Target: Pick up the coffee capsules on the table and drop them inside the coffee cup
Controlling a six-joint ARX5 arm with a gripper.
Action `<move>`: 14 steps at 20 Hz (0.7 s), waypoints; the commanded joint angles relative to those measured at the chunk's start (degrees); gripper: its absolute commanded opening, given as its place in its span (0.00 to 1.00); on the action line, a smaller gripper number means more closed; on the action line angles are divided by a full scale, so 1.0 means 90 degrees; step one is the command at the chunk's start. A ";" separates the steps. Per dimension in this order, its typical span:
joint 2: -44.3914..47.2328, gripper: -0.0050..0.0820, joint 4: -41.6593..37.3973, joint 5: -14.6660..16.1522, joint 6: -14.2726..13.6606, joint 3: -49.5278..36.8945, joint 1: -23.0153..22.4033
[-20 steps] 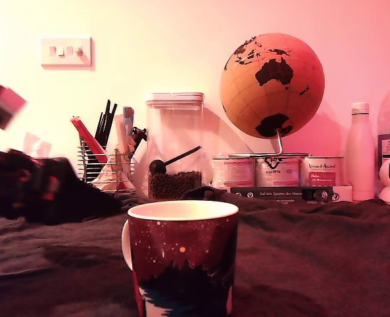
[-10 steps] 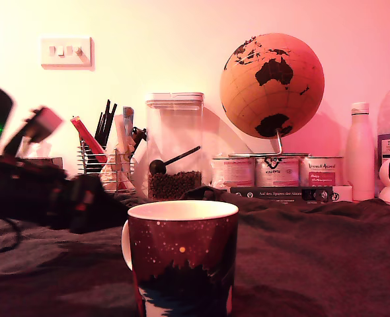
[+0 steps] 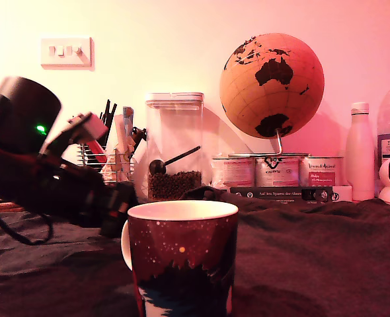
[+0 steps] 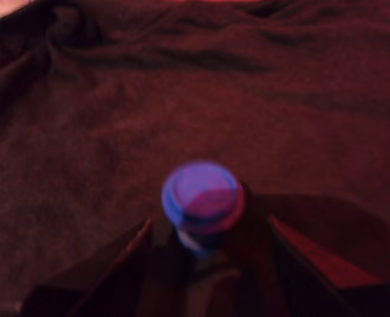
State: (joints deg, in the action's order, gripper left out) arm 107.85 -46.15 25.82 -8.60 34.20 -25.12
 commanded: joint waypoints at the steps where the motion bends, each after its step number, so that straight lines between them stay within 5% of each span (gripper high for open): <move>1: 0.0238 0.63 0.0044 0.0010 -0.0053 0.0085 -0.0019; 14: 0.0398 0.63 0.0129 0.0032 -0.0100 0.0379 -0.0046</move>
State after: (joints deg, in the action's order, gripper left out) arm 109.78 -44.21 25.85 -9.06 36.84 -25.15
